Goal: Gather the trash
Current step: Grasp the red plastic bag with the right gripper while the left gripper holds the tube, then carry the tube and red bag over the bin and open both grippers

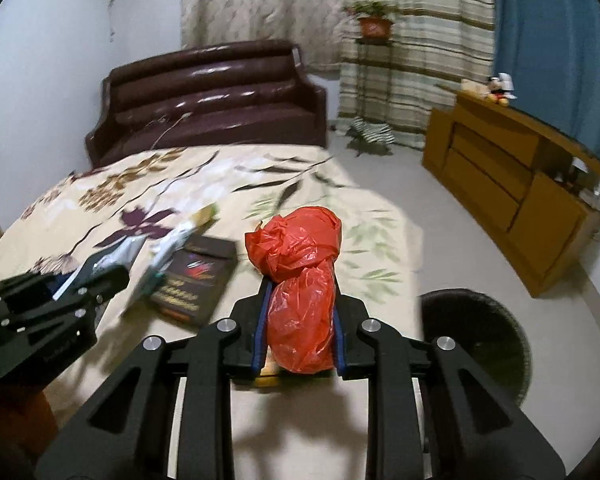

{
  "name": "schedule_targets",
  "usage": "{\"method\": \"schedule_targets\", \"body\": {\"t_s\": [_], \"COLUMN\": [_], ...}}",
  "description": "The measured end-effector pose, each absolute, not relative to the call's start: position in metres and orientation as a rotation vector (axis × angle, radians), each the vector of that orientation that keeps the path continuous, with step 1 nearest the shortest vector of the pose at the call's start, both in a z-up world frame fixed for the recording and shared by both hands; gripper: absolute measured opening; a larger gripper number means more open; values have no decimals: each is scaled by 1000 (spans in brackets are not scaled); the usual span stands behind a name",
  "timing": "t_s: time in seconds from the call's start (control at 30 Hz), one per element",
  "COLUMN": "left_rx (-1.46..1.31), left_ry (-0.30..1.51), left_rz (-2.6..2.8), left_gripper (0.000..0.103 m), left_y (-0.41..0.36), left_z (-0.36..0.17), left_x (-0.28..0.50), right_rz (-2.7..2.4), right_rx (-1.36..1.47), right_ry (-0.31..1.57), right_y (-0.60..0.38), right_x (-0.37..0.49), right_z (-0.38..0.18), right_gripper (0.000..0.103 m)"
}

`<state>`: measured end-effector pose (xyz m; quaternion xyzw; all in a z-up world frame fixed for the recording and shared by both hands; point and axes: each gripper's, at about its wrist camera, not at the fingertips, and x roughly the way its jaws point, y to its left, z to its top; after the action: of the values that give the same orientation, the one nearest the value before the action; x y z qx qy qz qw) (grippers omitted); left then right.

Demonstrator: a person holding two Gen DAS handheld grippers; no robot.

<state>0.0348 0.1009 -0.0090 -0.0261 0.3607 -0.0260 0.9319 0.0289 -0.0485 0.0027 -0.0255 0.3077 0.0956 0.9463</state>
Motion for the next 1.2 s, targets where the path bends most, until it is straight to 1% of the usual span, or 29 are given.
{"method": "schedule_targets", "body": {"t_s": [0.2,0.53,0.77,1.2], "left_rx": [-24,47,85,148], "left_ry": [728,716,730,748], "left_rz": [-139,-255,-281,-310], "left_gripper": [27,27,27,27], "left_y": [52,-31,-74,-125], "left_z": [-5,-8,-19,-30], "left_x": [45,61,77,98], "right_rz": [89,-52,-90,-127], "right_rx": [-34,20,38,82], "right_ry": [610,641,662,671], "right_y": [-99,-178,-206,-239], "right_x": [28,29,35,51], "right_z": [4,-17,-32,-48], "right_gripper": [24,24,24,24]}}
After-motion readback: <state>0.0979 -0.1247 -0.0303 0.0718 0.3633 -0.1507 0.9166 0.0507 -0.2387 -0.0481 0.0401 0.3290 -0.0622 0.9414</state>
